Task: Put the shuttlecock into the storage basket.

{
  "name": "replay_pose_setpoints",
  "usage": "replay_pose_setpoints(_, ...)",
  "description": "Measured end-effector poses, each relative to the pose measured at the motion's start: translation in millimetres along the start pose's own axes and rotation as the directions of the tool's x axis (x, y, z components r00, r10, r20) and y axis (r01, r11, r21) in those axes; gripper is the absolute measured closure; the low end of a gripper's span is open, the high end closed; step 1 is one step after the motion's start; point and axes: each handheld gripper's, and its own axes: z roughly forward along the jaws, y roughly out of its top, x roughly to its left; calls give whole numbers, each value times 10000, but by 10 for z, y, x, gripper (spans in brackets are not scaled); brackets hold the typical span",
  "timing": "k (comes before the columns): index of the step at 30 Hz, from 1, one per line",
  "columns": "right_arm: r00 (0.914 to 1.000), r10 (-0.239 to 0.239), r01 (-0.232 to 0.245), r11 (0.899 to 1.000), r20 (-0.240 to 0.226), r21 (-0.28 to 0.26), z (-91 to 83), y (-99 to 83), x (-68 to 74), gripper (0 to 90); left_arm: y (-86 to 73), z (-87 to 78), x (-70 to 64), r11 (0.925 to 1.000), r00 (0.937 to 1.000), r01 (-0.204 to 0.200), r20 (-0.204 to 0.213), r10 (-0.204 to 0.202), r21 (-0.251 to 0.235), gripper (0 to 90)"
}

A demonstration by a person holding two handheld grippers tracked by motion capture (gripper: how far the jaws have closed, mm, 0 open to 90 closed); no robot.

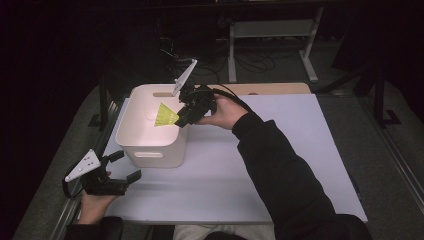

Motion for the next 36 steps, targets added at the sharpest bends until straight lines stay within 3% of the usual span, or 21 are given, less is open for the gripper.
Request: replay_pose_setpoints(36,9986,-126,126,9999,-522,-12,436,134,-52,632,0,-2,1,10000,10000,2,20,-2,-23,0)
